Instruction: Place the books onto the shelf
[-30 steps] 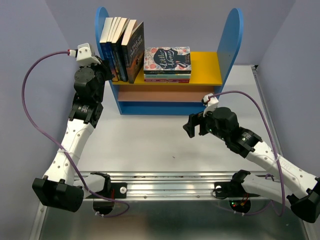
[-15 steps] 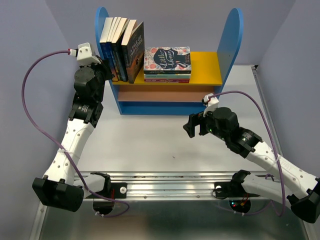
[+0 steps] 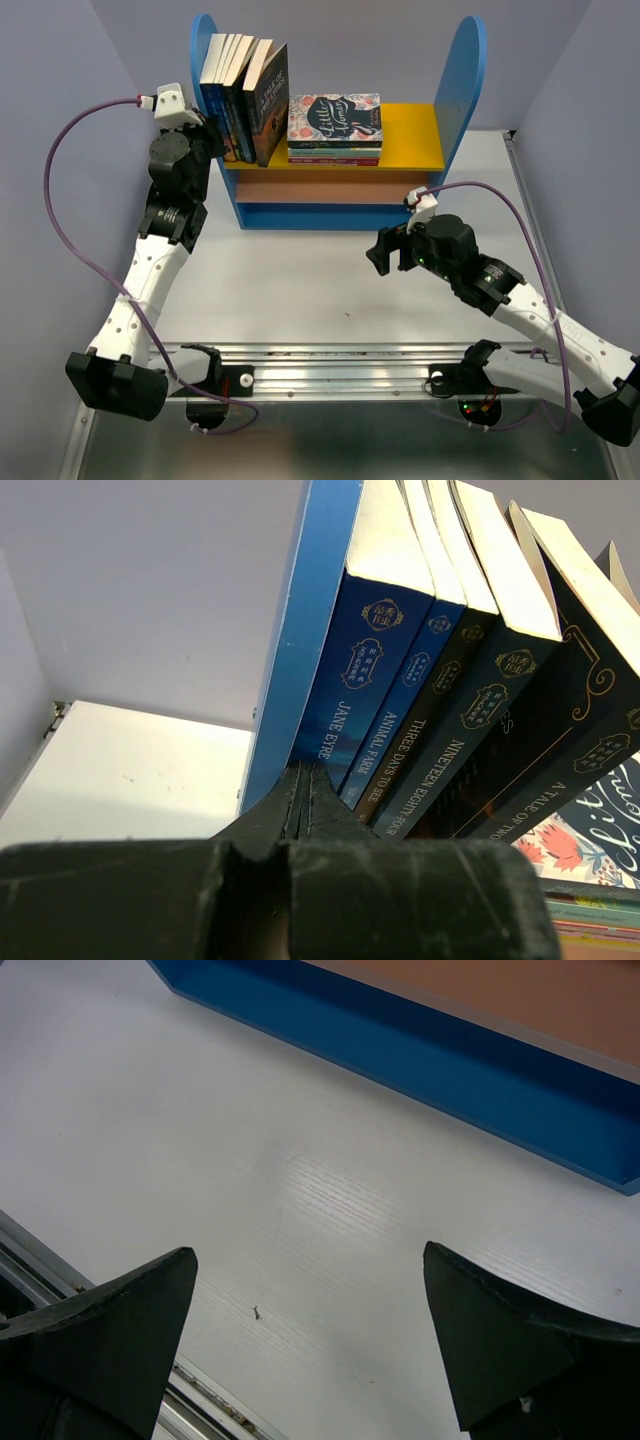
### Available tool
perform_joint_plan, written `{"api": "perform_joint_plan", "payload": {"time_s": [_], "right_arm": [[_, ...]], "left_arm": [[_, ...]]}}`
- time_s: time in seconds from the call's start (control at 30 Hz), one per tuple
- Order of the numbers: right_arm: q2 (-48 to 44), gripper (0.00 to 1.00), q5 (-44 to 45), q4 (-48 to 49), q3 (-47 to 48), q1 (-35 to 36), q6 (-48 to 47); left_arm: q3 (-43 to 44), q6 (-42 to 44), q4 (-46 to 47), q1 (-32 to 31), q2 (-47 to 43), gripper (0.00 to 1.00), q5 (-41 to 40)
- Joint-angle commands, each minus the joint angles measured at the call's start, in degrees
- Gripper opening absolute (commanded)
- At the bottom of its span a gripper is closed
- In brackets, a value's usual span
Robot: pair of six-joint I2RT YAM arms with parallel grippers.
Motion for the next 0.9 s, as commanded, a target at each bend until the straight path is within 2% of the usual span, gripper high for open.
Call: {"api": "perform_joint_plan", "payload": {"time_s": [0.0, 0.23, 0.43, 0.57, 0.67, 0.87], "right_arm": [[-1.2, 1.0, 0.1, 1.1, 0.2, 0.1, -0.9], [-1.2, 1.0, -0.1, 1.1, 0.2, 0.1, -0.9], [-1.3, 1.0, -0.4, 1.2, 0.4, 0.1, -0.9], [-1.1, 1.0, -0.9, 1.2, 0.4, 0.1, -0.9], [-1.2, 1.0, -1.1, 1.2, 0.4, 0.1, -0.9], [-1.6, 1.0, -1.7, 1.2, 0.4, 0.1, -0.9]], "left_arm": [[2.6, 0.8, 4.5, 0.4, 0.3, 0.0, -0.2], [0.6, 0.0, 3.7, 0.4, -0.6, 0.0, 0.6], [-1.1, -1.3, 2.0, 0.4, -5.6, 0.0, 2.0], [-2.3, -2.4, 1.8, 0.3, -7.1, 0.0, 10.0], [-3.0, -2.4, 2.7, 0.3, -7.0, 0.0, 22.5], [-4.0, -0.8, 2.9, -0.5, -7.2, 0.0, 25.9]]}}
